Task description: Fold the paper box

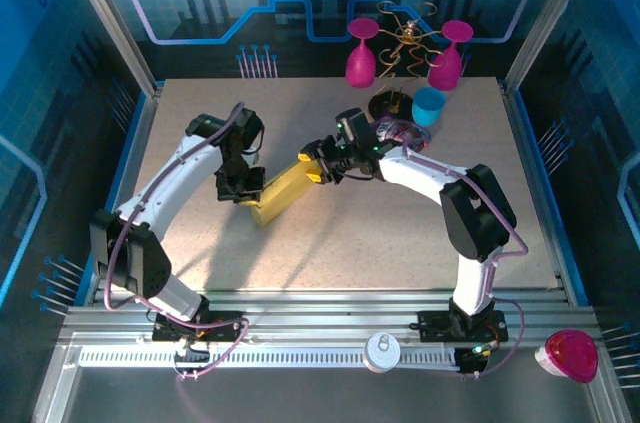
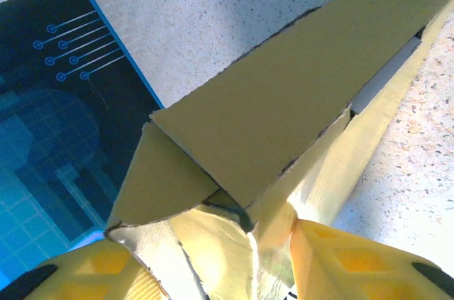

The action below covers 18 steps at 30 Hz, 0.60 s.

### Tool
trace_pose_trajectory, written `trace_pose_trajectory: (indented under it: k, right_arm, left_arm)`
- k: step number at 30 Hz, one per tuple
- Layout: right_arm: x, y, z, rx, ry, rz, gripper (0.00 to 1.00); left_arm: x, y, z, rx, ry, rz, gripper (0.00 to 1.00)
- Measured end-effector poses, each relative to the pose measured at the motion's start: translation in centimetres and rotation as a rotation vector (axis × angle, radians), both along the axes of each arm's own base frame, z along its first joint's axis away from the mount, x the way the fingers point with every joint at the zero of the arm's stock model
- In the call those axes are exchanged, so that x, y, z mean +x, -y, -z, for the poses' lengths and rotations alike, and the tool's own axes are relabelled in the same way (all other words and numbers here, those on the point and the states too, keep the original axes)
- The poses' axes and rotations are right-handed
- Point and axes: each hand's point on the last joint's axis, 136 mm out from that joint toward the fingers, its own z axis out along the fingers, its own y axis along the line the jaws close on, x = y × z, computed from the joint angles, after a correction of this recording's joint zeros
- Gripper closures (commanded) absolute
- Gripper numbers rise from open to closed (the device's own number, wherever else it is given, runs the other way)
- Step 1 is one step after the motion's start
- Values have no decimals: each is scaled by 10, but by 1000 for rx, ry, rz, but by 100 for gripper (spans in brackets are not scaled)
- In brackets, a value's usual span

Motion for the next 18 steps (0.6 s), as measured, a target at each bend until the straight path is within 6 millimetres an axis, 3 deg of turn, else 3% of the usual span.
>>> trace_pose_trajectory:
  k: [18]
  right_arm:
    - [-19,-24,-7,-17,-7,-85,52]
  left_arm:
    - [7,9,-5,-66,3,-93,100]
